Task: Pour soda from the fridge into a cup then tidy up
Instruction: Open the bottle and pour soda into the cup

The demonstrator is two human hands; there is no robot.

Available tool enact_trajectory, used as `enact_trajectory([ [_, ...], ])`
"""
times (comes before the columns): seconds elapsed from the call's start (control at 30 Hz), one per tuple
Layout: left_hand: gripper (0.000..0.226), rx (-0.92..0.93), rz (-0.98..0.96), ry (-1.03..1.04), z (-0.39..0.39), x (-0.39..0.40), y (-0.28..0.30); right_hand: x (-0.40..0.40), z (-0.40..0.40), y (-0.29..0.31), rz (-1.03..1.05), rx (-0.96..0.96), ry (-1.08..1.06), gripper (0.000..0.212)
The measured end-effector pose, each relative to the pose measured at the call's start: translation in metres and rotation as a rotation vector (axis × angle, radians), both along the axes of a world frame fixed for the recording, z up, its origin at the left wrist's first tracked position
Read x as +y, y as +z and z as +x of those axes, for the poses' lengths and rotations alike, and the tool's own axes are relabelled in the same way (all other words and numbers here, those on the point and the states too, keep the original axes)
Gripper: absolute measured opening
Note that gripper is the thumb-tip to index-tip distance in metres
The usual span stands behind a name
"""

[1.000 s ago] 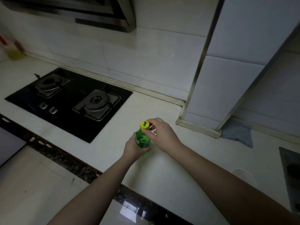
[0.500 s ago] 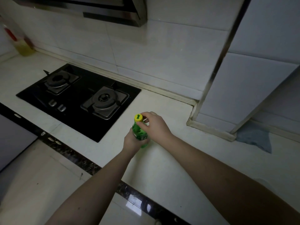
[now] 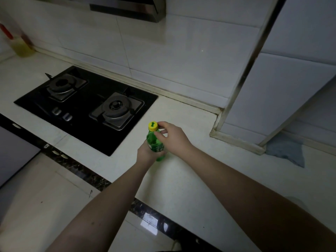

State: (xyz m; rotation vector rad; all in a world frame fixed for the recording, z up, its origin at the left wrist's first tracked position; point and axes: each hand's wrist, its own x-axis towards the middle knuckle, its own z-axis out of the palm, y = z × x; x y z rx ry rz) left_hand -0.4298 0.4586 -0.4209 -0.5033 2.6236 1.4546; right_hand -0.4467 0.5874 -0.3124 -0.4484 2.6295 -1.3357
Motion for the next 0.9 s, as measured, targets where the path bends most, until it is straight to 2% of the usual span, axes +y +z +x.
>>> enact_trajectory([
  [0.23, 0.095, -0.111, 0.088, 0.112, 0.016, -0.003, -0.007, 0.018, 0.021, 0.003, 0.026, 0.012, -0.033, 0.039],
  [0.37, 0.088, -0.157, 0.033, 0.174, 0.039, 0.000, -0.001, 0.030, 0.038, -0.004, 0.073, 0.033, 0.016, 0.035],
  [0.47, 0.068, -0.160, -0.046, 0.208, 0.058, 0.000, 0.004, 0.038, 0.053, -0.012, 0.168, 0.048, 0.102, 0.035],
  [0.53, 0.058, -0.153, -0.122, 0.206, 0.072, 0.001, 0.012, 0.041, 0.066, -0.015, 0.240, 0.050, 0.167, 0.037],
  [0.6, 0.059, -0.167, -0.245, 0.179, 0.088, 0.004, 0.020, 0.044, 0.080, -0.017, 0.310, 0.049, 0.230, 0.041],
  [0.77, 0.070, -0.182, -0.736, -0.053, 0.148, 0.020, 0.049, 0.058, 0.117, -0.022, 0.610, 0.174, 0.397, 0.052],
  [0.9, 0.067, -0.200, -0.905, -0.136, 0.191, 0.030, 0.061, 0.073, 0.141, -0.031, 0.713, 0.298, 0.457, 0.057],
])
